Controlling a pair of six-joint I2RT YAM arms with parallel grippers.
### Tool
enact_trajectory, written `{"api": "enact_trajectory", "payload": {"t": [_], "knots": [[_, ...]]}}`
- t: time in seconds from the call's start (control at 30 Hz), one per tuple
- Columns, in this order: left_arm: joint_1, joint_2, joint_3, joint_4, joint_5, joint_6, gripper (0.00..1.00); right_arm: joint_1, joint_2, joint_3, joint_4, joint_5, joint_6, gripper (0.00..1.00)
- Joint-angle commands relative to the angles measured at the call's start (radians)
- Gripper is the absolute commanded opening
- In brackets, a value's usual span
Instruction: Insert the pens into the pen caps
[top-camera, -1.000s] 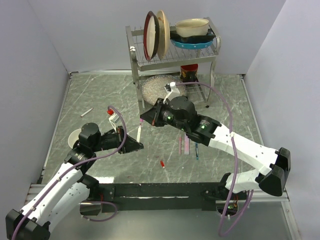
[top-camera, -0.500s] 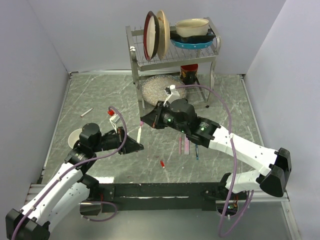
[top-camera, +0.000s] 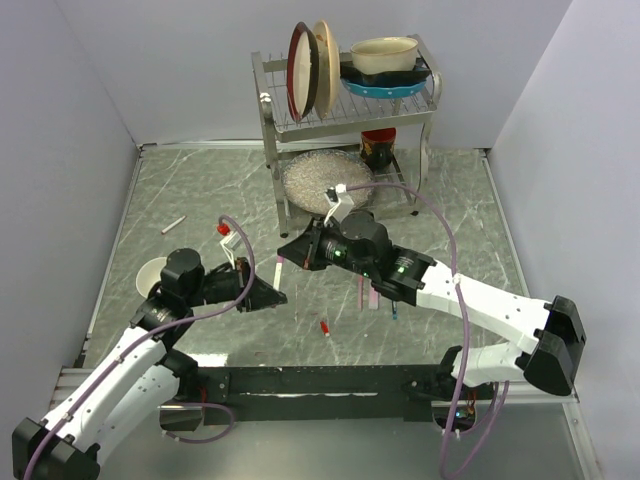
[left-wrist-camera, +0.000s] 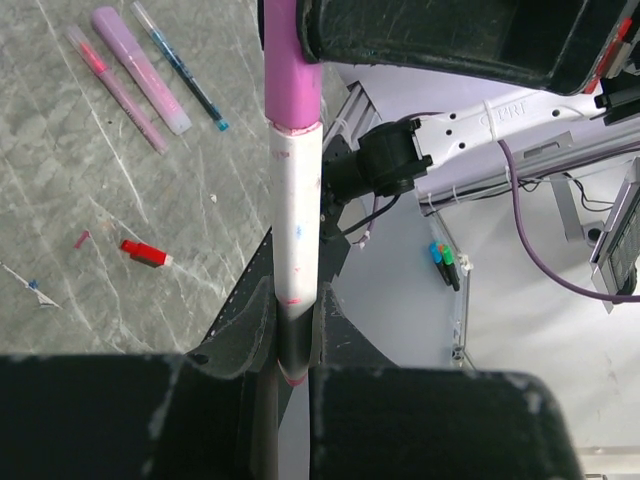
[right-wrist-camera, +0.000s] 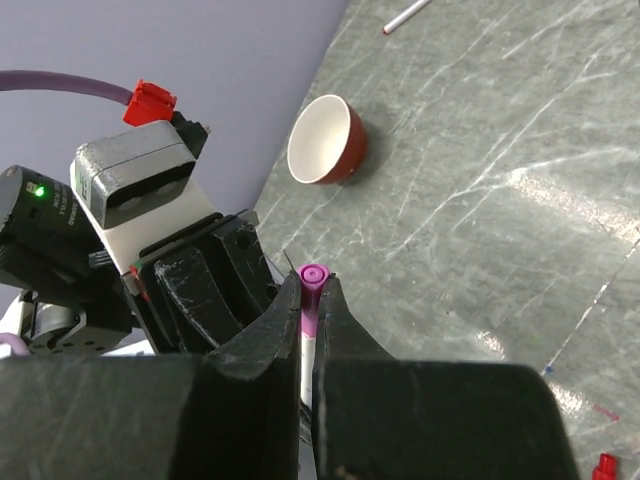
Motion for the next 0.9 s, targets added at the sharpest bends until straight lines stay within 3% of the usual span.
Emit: {"api": "enact_trajectory", "payload": {"t": [0.0, 0.03, 0.17, 0.37, 0.53, 0.87], "knots": [[0.001, -0.025, 0.028, 0.080, -0.024, 0.018, 0.01, 0.054, -0.033, -0.046, 0.056, -0.110, -0.004, 0.00], [0.001, -0.038, 0.028, 0.081, -0.028, 0.021, 0.01, 0.056, -0.036, -0.053, 0.062, -0.119, -0.004, 0.03], [0.001, -0.076, 0.031, 0.083, -0.035, 0.036, 0.01, 0.057, -0.072, -0.077, 0.105, -0.115, 0.013, 0.35], [0.001, -0.133, 0.037, 0.080, -0.005, 0.054, 0.01, 0.056, -0.097, 0.022, 0.025, -0.047, -0.005, 0.59], [0.001, -0.174, 0.018, 0.121, 0.032, 0.042, 0.01, 0.053, -0.085, 0.111, -0.033, -0.033, -0.047, 0.65], [0.001, -0.208, 0.005, 0.155, 0.064, 0.028, 0.01, 0.045, 0.003, 0.250, -0.073, -0.073, -0.094, 0.61]]}}
